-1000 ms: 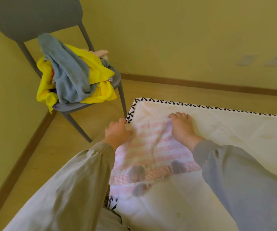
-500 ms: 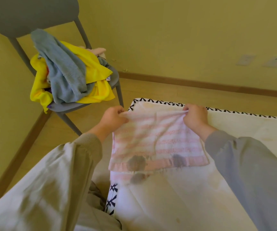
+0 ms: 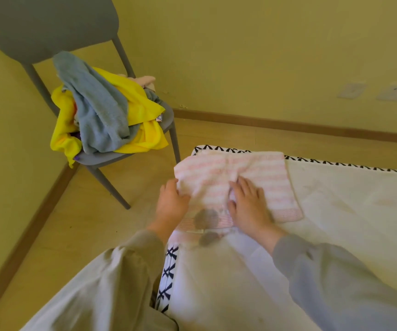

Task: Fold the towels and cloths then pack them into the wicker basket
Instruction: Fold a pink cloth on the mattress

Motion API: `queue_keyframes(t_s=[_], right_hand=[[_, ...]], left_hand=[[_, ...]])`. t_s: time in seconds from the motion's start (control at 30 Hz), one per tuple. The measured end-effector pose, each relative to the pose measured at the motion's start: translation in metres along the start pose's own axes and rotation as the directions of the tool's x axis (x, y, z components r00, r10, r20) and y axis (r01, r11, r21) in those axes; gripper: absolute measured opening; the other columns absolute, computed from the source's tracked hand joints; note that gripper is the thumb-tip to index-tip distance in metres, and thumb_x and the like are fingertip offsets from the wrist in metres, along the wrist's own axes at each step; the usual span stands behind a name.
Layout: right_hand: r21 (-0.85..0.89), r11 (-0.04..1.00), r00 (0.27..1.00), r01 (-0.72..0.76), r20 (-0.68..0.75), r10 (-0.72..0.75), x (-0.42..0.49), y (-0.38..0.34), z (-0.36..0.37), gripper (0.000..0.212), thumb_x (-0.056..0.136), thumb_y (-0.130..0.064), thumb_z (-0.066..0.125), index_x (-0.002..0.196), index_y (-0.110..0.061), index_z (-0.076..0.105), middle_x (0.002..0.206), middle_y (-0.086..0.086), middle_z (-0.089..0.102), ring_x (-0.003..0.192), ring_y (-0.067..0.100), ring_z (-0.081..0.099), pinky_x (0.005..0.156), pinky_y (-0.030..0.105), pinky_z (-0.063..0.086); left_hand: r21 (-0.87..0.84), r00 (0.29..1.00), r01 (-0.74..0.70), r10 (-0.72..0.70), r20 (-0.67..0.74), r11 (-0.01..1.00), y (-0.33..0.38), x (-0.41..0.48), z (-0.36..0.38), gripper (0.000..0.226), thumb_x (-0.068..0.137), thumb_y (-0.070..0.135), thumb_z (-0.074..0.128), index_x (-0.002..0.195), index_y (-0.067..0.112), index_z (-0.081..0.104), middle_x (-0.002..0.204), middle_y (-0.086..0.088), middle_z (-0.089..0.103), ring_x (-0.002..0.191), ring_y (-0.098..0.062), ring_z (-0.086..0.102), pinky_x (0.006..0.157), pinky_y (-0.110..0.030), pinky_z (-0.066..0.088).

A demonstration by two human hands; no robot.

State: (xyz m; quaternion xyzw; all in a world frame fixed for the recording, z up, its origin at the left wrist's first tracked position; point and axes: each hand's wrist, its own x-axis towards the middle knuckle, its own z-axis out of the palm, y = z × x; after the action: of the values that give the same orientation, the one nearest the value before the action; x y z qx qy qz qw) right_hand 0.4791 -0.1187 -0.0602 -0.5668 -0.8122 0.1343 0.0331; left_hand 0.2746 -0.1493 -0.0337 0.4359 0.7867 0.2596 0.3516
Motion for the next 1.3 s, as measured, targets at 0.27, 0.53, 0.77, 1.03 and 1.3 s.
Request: queue_keyframes(t_s=[0.27,0.53,0.77,1.03,1.3], right_hand=[[-0.066,0.998,0.992,-0.022,0.123,0.03,-0.01,-0.001,0.017,0.075,0.084,-0.05,-0.007,0.152,-0.02,-0.002,0.16,0.002,-0.009,0.146,0.017,-0.014,0.116,0.042,-0.009],[-0.067,0.998,0.972,0.012,0.233,0.004,-0.008,0.001,0.005,0.061,0.1,-0.042,0.014,0.151,-0.02,-0.012,0.158,0.002,-0.018,0.144,0.016,-0.021,0.118,0.041,-0.01],[0.067,0.996,0.971,0.064,0.225,-0.078,-0.023,0.005,-0.009,0.073,0.096,-0.048,0.042,0.152,-0.023,0.003,0.16,-0.002,-0.008,0.146,0.013,-0.012,0.119,0.041,0.0],[-0.046,0.975,0.952,0.218,0.229,-0.202,-0.031,-0.001,-0.022,0.055,0.09,-0.034,0.056,0.139,-0.019,0.036,0.154,0.002,0.023,0.143,0.019,0.019,0.111,0.035,0.03],[-0.043,0.928,0.919,0.369,-0.129,-0.371,-0.034,0.009,-0.03,0.012,0.08,-0.001,0.049,0.082,-0.007,0.059,0.085,0.002,0.059,0.08,0.025,0.056,0.061,0.032,0.044]], left_hand=[[-0.439,0.953,0.303,-0.275,0.129,0.846,-0.002,0.0,-0.011,0.047,0.088,0.019,0.067,0.131,0.007,0.052,0.121,-0.008,0.062,0.095,-0.02,0.06,0.079,-0.031,0.049],[-0.238,0.982,0.172,-0.187,-0.04,0.956,-0.013,0.004,-0.026,0.056,0.087,0.007,0.064,0.139,0.011,0.044,0.084,-0.001,0.062,0.079,-0.021,0.063,0.077,-0.037,0.055],[0.386,0.858,-0.483,0.512,0.034,0.785,-0.013,-0.022,-0.027,0.038,0.085,0.027,0.066,0.121,0.014,0.058,0.118,-0.002,0.052,0.11,-0.02,0.047,0.086,-0.028,0.041],[0.597,0.752,-0.649,0.511,0.415,0.471,-0.019,-0.045,-0.004,0.032,0.09,0.024,0.05,0.121,0.02,0.051,0.115,0.002,0.054,0.105,-0.017,0.048,0.072,-0.026,0.041],[0.518,0.542,-0.787,0.776,0.322,0.335,-0.012,-0.047,-0.016,0.017,0.073,0.0,0.046,0.07,0.01,0.06,0.062,-0.003,0.051,0.053,-0.022,0.047,0.038,-0.025,0.035]])
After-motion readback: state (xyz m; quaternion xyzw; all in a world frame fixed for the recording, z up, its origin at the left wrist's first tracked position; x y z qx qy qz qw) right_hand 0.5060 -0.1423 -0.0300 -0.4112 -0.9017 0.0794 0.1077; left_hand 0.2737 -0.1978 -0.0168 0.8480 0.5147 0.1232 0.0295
